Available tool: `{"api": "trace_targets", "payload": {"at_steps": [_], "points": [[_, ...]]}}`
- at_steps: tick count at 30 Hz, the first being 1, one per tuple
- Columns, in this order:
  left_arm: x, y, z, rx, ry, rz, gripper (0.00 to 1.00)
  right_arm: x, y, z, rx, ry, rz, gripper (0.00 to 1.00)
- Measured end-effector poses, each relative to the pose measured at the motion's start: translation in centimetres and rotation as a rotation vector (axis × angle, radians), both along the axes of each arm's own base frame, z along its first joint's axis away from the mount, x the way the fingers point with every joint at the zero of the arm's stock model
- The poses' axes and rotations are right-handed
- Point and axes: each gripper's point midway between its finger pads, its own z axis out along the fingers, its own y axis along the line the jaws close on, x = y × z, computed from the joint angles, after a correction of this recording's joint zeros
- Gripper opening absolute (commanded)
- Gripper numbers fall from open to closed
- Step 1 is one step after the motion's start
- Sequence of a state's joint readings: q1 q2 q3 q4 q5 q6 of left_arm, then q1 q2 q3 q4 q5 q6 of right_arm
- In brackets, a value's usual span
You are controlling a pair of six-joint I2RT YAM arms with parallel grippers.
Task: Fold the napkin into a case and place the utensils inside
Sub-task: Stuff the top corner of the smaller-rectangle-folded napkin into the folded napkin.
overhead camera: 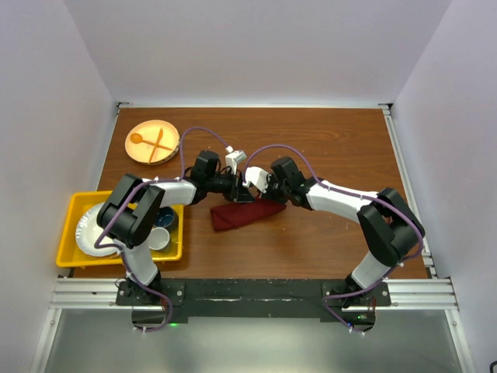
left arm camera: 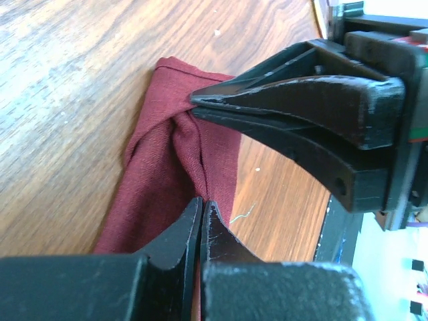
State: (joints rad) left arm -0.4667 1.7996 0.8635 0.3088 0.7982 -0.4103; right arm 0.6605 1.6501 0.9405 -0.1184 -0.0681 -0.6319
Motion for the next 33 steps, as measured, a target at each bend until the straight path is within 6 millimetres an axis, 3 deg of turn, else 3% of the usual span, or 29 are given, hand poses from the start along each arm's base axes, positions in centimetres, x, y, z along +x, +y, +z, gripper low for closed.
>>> {"api": "trace_targets", "payload": {"at_steps": [4, 11, 15, 18, 28, 31, 33], "points": [[0.4, 0.3, -0.9, 0.025, 0.006, 0.027, 0.00, 0.1, -0.1, 0.0, -0.004, -0.003, -0.006, 0.00], [0.8, 1.1, -4.5, 0.097, 0.061, 0.078, 0.00, 0.0, -0.1, 0.0, 0.005, 0.006, -0.032, 0.00], [1.1, 1.3, -4.6, 0.095, 0.063, 0.086, 0.00, -0.1, 0.0, 0.0, 0.016, 0.013, -0.045, 0.00], [1.1, 1.4, -4.7, 0.091, 0.066, 0.084, 0.00, -0.2, 0.1, 0.3, 0.027, 0.015, -0.055, 0.14], [1.1, 1.4, -4.8, 0.079, 0.074, 0.065, 0.00, 0.0, -1.1, 1.1, 0.019, 0.020, -0.119, 0.29], [1.2, 1.4, -4.8, 0.079, 0.075, 0.064, 0.00, 0.0, -1.3, 1.0, 0.011, 0.023, -0.121, 0.27], [1.2, 1.4, -4.8, 0.079, 0.075, 0.064, 0.00, -0.1, -1.3, 1.0, 0.007, 0.026, -0.117, 0.12]]}}
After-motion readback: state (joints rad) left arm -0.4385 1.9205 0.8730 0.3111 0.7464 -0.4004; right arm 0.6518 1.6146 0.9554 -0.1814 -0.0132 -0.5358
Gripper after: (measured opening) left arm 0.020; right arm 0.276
